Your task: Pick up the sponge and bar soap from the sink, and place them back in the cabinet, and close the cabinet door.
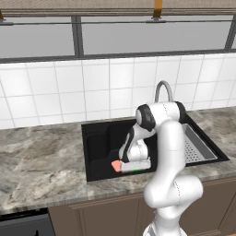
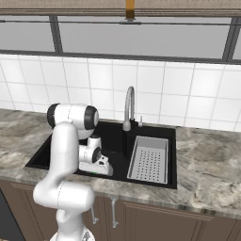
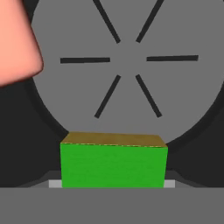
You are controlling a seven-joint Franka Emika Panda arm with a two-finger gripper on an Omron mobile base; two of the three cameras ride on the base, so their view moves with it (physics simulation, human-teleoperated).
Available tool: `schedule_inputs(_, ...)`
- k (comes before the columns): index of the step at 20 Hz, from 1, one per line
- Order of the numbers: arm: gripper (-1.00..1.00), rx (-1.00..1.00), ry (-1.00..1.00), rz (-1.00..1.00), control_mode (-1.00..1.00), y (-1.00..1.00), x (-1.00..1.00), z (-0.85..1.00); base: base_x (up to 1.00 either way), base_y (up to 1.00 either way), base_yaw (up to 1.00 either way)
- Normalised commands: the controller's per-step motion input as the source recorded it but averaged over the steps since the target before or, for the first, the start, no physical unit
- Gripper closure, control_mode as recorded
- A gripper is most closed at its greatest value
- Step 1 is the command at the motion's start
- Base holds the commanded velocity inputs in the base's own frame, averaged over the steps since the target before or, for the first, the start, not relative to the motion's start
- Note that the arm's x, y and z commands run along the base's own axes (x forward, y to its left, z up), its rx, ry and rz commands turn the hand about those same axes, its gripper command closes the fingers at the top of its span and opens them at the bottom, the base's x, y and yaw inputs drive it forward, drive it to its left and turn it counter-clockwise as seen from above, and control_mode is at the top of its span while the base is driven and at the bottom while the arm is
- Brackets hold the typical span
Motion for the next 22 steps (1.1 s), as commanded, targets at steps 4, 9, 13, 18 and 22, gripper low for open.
schedule_inputs(4,1.0,0.0,0.0,0.0,-1.0,0.0,0.08,0.29,0.0,0.0,0.0)
schedule_inputs(9,1.0,0.0,0.0,0.0,-1.0,0.0,0.12,0.24,0.0,0.0,0.0)
schedule_inputs(13,1.0,0.0,0.0,0.0,-1.0,0.0,0.04,0.21,0.0,0.0,0.0)
schedule_inputs(18,1.0,0.0,0.0,0.0,-1.0,0.0,0.02,0.23,0.0,0.0,0.0)
schedule_inputs(22,1.0,0.0,0.0,0.0,-1.0,0.0,0.01,0.18,0.0,0.0,0.0)
